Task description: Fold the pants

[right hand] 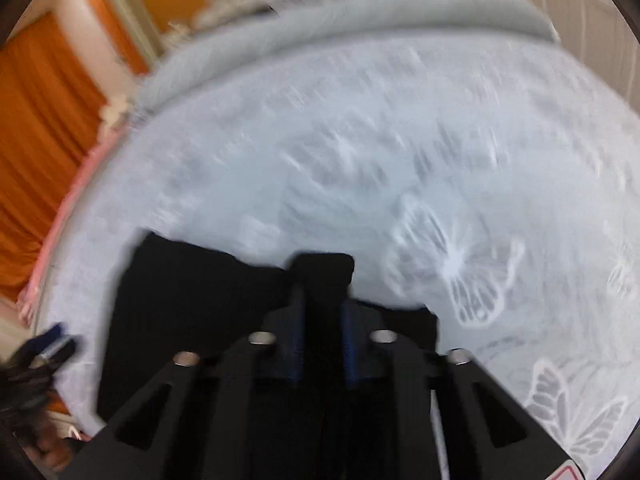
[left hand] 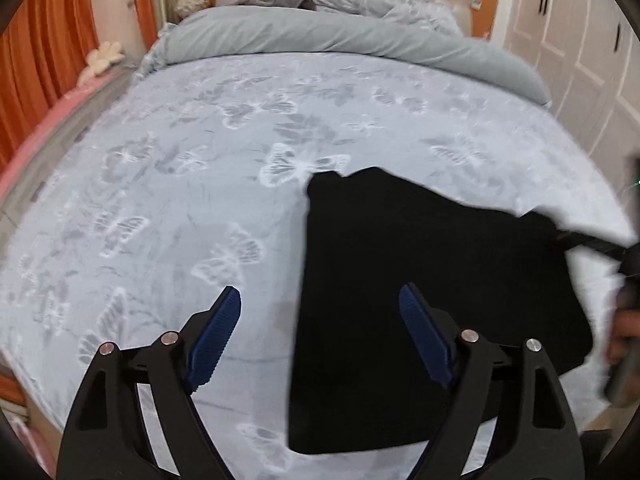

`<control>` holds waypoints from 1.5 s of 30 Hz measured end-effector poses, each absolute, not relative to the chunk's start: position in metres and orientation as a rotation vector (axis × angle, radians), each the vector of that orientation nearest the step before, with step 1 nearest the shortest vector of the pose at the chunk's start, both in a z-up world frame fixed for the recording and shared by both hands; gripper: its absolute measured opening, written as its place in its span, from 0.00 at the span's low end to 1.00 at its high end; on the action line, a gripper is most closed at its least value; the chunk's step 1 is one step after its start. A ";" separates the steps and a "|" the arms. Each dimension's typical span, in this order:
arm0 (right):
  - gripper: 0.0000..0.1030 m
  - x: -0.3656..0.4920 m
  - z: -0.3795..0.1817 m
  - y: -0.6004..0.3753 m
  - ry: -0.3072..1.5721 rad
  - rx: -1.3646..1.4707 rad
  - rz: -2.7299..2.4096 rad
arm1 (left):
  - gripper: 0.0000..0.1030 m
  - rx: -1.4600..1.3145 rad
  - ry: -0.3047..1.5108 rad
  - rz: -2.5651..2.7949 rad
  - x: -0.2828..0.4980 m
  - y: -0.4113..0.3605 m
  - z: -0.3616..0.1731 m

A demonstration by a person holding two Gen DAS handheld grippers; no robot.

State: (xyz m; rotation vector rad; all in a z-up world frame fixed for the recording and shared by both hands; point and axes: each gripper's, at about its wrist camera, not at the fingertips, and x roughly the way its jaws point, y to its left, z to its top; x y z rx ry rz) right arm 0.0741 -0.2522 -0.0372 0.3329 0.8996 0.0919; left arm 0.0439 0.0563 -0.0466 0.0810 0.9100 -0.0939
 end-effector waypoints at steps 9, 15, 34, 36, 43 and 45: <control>0.18 0.064 -0.062 -0.264 1.029 0.226 -0.074 | 0.86 0.178 0.953 0.088 0.054 0.077 -0.061; 0.02 0.047 0.000 -0.193 0.756 0.224 0.192 | 0.87 0.053 0.911 0.177 0.052 0.120 -0.040; 0.01 0.120 -0.082 -0.046 0.999 0.119 0.390 | 0.86 0.103 0.898 0.062 0.044 0.095 -0.035; 0.01 0.115 -0.084 -0.054 0.969 0.134 0.407 | 0.88 0.128 0.876 0.093 0.043 0.093 -0.035; 0.02 0.079 -0.020 -0.122 0.852 0.205 0.301 | 0.89 0.142 0.872 0.068 0.039 0.086 -0.037; 0.02 0.067 -0.016 -0.148 0.838 0.192 0.225 | 0.89 0.151 0.873 0.062 0.038 0.083 -0.038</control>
